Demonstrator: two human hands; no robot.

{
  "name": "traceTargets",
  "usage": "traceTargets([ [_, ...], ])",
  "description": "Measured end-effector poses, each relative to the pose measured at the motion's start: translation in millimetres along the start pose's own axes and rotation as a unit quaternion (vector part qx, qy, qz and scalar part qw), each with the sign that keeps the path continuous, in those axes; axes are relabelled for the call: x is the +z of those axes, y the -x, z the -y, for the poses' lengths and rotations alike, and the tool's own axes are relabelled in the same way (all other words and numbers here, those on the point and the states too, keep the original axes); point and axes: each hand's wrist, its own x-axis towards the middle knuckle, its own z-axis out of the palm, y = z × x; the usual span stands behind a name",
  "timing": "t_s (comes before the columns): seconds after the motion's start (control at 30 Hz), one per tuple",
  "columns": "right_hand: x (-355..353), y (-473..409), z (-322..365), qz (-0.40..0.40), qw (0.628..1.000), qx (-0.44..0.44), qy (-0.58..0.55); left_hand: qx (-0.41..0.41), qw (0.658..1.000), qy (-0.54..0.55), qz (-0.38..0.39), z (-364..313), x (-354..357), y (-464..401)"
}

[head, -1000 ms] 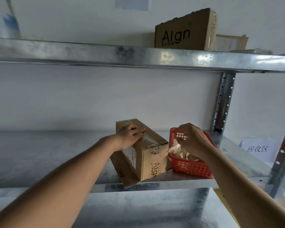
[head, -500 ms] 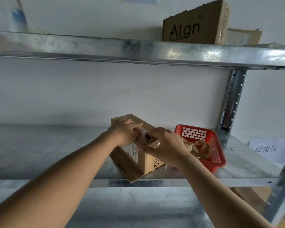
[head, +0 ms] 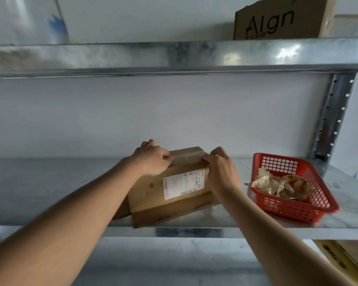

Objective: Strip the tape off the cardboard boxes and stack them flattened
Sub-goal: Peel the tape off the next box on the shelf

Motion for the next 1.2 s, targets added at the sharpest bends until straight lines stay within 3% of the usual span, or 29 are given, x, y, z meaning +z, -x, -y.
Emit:
traceTargets([
  [0.1,17.3,-17.1,8.5,0.032,0.999,0.024,-0.022,0.006,0.992,0.093,0.09,27.2,-10.3,-6.8],
  [0.23,39.8,-31.6,24.8,0.17,0.974,0.074,-0.127,0.024,0.977,0.168,0.126,54.0,-8.8,-9.5],
  [0.37,52.3,-22.7,39.0,0.076,0.966,0.081,-0.233,0.033,0.991,0.113,0.068,61.7,-3.2,-7.7],
  [0.47,55.6,-4.6,54.0,0.036,0.94,0.05,-0.336,0.028,0.997,0.072,0.03,51.5,-1.7,-8.5],
  [0.67,41.3,38.6,60.3,0.084,0.924,-0.03,-0.373,0.007,0.998,0.055,-0.02,26.5,4.3,-13.5],
  [0.8,48.4,53.2,56.5,-0.002,0.947,-0.054,-0.317,0.024,0.998,0.057,0.006,29.4,2.3,-21.0],
  [0.97,53.2,69.2,55.1,-0.115,0.924,-0.029,-0.363,0.086,0.995,0.044,0.039,38.4,8.0,-34.8],
  [1.07,49.1,73.6,52.7,-0.128,0.935,-0.001,-0.331,0.154,0.975,0.135,0.083,39.5,14.4,-38.3],
  [1.2,41.5,75.5,55.6,-0.131,0.945,0.001,-0.299,0.152,0.965,0.194,0.088,38.8,18.9,-38.3],
])
